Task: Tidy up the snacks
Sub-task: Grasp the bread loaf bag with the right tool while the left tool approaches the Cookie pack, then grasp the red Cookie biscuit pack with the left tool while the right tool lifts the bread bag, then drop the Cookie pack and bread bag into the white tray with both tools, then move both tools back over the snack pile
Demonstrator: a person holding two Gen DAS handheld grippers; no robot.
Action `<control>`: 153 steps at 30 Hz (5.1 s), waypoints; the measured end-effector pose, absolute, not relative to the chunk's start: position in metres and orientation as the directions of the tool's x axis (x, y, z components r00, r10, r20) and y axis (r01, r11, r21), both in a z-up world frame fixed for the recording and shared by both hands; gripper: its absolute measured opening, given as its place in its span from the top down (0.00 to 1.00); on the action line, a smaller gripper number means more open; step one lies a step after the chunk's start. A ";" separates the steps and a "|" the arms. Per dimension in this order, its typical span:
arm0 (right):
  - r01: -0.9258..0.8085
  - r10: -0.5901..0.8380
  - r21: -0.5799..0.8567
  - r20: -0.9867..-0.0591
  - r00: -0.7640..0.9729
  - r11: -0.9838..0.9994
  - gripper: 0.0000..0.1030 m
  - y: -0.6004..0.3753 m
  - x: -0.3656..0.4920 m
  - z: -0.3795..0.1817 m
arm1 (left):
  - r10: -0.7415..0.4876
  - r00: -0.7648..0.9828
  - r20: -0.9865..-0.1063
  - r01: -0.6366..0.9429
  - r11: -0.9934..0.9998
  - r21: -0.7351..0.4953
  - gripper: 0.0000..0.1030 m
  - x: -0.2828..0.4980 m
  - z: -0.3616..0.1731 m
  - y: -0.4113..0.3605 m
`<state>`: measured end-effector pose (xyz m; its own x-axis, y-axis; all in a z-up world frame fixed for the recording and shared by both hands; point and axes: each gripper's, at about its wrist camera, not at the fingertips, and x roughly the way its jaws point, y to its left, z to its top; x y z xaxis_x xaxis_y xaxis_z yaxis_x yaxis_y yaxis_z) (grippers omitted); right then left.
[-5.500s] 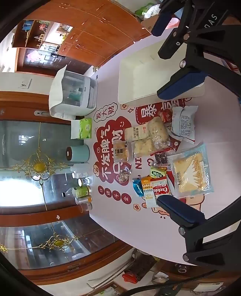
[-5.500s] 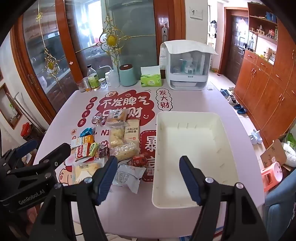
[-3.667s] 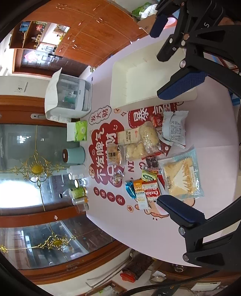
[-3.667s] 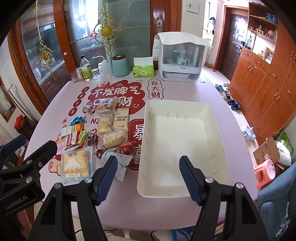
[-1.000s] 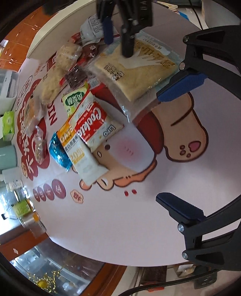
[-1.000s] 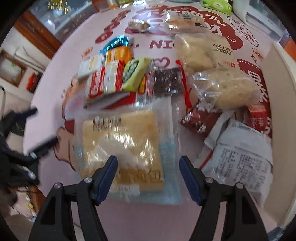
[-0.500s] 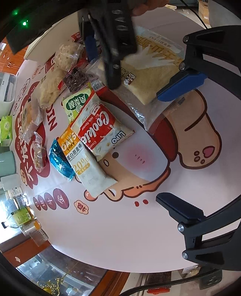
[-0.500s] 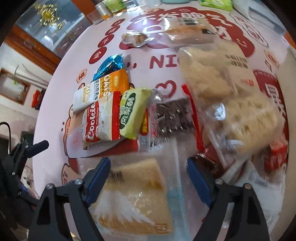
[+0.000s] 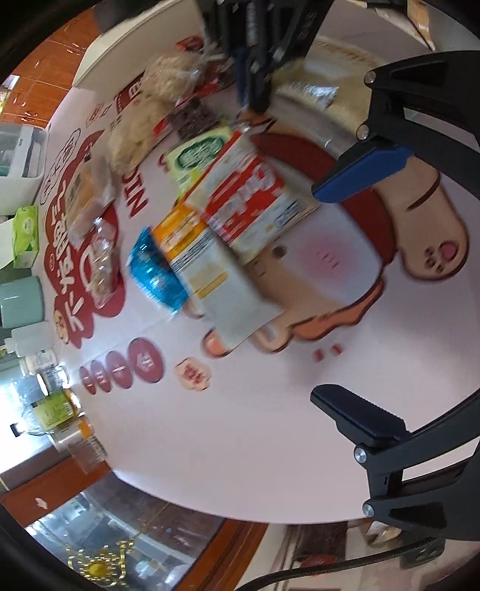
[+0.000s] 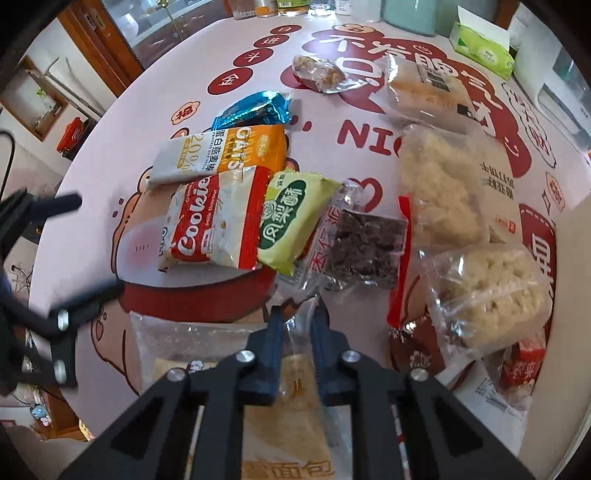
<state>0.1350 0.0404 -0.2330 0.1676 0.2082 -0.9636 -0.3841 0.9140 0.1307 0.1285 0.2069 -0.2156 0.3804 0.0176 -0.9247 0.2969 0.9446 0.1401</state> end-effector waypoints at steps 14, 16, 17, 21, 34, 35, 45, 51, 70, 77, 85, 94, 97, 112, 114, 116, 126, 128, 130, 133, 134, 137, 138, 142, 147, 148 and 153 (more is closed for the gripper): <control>-0.310 0.302 0.213 -0.912 0.277 0.927 0.96 -0.006 0.101 -0.151 | -0.123 0.313 -0.942 0.564 0.822 0.080 0.04 0.163 -0.224 0.152; -0.301 0.297 0.208 -0.910 0.289 0.931 0.96 -0.010 0.097 -0.141 | -0.136 0.281 -0.950 0.589 0.806 0.059 0.05 0.165 -0.230 0.142; -0.297 0.291 0.203 -0.911 0.293 0.933 0.96 -0.009 0.100 -0.140 | -0.150 0.257 -0.955 0.595 0.803 0.035 0.10 0.168 -0.233 0.139; -0.272 0.268 0.185 -0.912 0.312 0.944 0.96 -0.020 0.094 -0.134 | -0.155 0.236 -0.959 0.598 0.801 0.018 0.15 0.174 -0.240 0.131; -0.211 0.267 0.197 -0.882 0.388 0.957 0.96 -0.053 0.070 -0.105 | -0.117 0.253 -0.960 0.595 0.802 0.059 0.56 0.168 -0.237 0.115; -0.210 0.269 0.198 -0.879 0.394 0.957 0.96 -0.055 0.069 -0.103 | -0.128 0.252 -0.959 0.581 0.813 0.044 0.56 0.167 -0.234 0.118; -0.219 0.305 0.226 -0.832 0.464 0.949 0.96 -0.078 0.050 -0.076 | -0.262 0.294 -0.919 0.479 0.872 -0.096 0.56 0.142 -0.166 0.134; -0.222 0.318 0.234 -0.788 0.527 0.947 0.96 -0.102 0.039 -0.045 | -0.325 0.398 -0.858 0.504 0.859 -0.093 0.56 0.122 -0.099 0.092; 0.156 -0.075 0.058 -0.682 0.727 0.986 0.96 -0.283 0.036 0.023 | -0.389 0.570 -0.723 0.605 0.795 0.050 0.55 0.128 -0.022 -0.176; 0.262 -0.165 0.010 -0.752 0.638 0.965 0.87 -0.315 0.050 -0.021 | -0.303 0.581 -0.756 0.588 0.798 0.132 0.33 0.143 -0.055 -0.234; 0.307 -0.256 -0.071 -0.743 0.619 0.949 0.48 -0.312 0.037 -0.036 | -0.256 0.570 -0.781 0.562 0.814 0.144 0.10 0.147 -0.083 -0.245; 0.317 -0.233 -0.033 -0.748 0.622 0.948 0.43 -0.313 0.027 -0.034 | -0.247 0.560 -0.791 0.540 0.833 0.123 0.10 0.144 -0.088 -0.233; 0.317 -0.226 -0.023 -0.749 0.623 0.948 0.43 -0.311 0.027 -0.032 | -0.240 0.566 -0.788 0.532 0.837 0.128 0.10 0.141 -0.085 -0.227; 0.225 -0.141 0.019 -0.728 0.671 0.974 0.43 -0.269 0.018 -0.013 | -0.170 0.646 -0.744 0.427 0.889 0.167 0.10 0.104 -0.048 -0.130; 0.199 -0.113 0.036 -0.721 0.684 0.979 0.43 -0.260 0.017 -0.010 | -0.137 0.662 -0.737 0.389 0.903 0.182 0.10 0.097 -0.044 -0.108; 0.167 -0.077 0.056 -0.716 0.694 0.984 0.43 -0.248 0.017 -0.008 | -0.101 0.676 -0.730 0.350 0.916 0.197 0.10 0.092 -0.041 -0.087; -0.009 0.070 0.088 -0.721 0.690 0.996 0.43 -0.172 0.039 -0.008 | 0.081 0.692 -0.718 0.130 0.963 0.234 0.10 0.072 -0.034 0.034; -0.039 0.087 0.084 -0.723 0.685 0.996 0.43 -0.156 0.042 -0.009 | 0.107 0.686 -0.720 0.096 0.967 0.236 0.10 0.069 -0.035 0.057; -0.064 0.103 0.081 -0.727 0.678 0.995 0.43 -0.142 0.045 -0.012 | 0.125 0.679 -0.723 0.073 0.969 0.236 0.10 0.067 -0.038 0.073; -0.092 0.119 0.078 -0.744 0.658 0.993 0.43 -0.122 0.049 -0.019 | 0.140 0.664 -0.734 0.049 0.972 0.229 0.10 0.066 -0.043 0.098; -0.095 0.120 0.077 -0.751 0.650 0.993 0.43 -0.117 0.050 -0.023 | 0.144 0.658 -0.739 0.044 0.973 0.228 0.10 0.066 -0.045 0.105; -0.096 0.120 0.076 -0.773 0.623 0.992 0.43 -0.108 0.051 -0.034 | 0.145 0.638 -0.756 0.041 0.974 0.221 0.10 0.065 -0.054 0.124; -0.095 0.119 0.076 -0.780 0.614 0.993 0.43 -0.106 0.052 -0.037 | 0.142 0.632 -0.762 0.044 0.975 0.218 0.10 0.065 -0.058 0.128; -0.076 0.108 0.078 -0.815 0.569 0.994 0.43 -0.096 0.053 -0.057 | 0.129 0.603 -0.788 0.066 0.976 0.210 0.10 0.067 -0.074 0.141; -0.041 0.088 0.079 -0.849 0.521 0.996 0.43 -0.089 0.052 -0.081 | 0.103 0.566 -0.818 0.113 0.973 0.201 0.10 0.072 -0.097 0.150; -0.030 0.089 0.085 -0.856 0.509 0.996 0.43 -0.089 0.051 -0.088 | 0.089 0.557 -0.826 0.130 0.973 0.193 0.10 0.073 -0.103 0.153; 0.014 0.084 0.101 -0.886 0.455 0.995 0.43 -0.092 0.052 -0.117 | -0.041 0.487 -0.872 0.238 0.967 0.087 0.10 0.076 -0.137 0.170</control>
<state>0.0519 -0.0918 -0.1173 0.4555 0.0838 -0.8863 0.0136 0.9948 0.1010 0.0764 0.1700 -0.1373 0.4874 -0.0414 -0.8722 0.2382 0.9673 0.0872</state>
